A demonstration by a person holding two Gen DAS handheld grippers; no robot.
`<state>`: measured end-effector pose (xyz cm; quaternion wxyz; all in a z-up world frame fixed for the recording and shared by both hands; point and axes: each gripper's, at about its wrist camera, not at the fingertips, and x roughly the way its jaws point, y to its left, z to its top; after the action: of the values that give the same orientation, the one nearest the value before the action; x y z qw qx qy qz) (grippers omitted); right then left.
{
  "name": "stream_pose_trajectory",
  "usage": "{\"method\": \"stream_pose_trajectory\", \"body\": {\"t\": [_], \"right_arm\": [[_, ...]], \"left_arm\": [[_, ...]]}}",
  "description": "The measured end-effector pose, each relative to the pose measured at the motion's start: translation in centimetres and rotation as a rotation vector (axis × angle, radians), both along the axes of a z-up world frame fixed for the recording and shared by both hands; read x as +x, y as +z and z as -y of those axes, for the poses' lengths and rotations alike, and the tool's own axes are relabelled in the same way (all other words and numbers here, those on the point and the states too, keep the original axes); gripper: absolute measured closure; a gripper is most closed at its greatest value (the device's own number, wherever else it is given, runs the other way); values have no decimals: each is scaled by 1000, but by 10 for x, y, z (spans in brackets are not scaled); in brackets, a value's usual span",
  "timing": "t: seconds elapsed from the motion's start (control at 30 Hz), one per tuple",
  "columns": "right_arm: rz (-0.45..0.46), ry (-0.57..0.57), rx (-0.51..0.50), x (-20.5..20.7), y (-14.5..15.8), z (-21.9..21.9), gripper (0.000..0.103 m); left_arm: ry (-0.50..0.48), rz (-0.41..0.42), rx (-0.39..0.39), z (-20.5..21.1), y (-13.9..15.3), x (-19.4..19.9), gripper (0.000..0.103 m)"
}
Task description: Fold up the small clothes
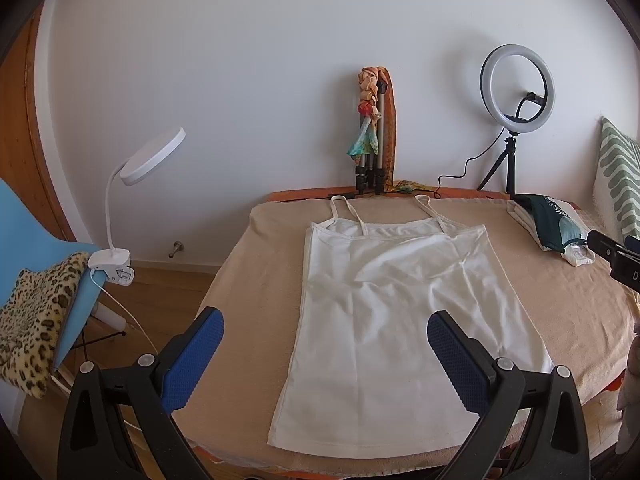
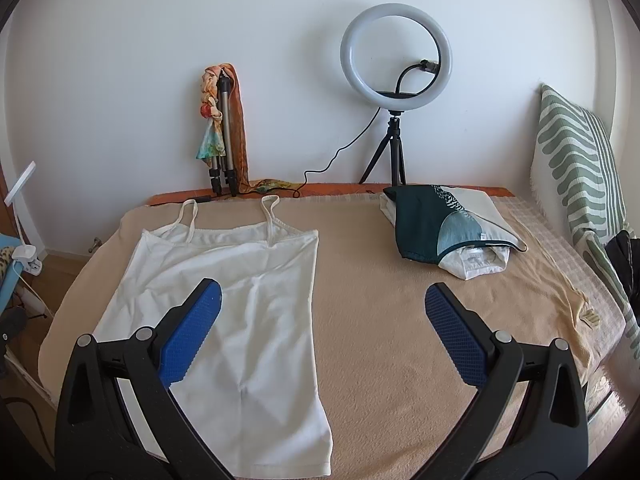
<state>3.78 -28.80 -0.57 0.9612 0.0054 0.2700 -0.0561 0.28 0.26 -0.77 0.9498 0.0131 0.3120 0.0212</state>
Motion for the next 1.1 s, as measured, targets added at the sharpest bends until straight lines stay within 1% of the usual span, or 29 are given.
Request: {"method": "stream_pose_trajectory", "body": {"t": [1.1], "right_arm": [[-13,7,6,-1,-6,1,0]], "left_arm": [[12,6,8,-7,1,-1,0]]}}
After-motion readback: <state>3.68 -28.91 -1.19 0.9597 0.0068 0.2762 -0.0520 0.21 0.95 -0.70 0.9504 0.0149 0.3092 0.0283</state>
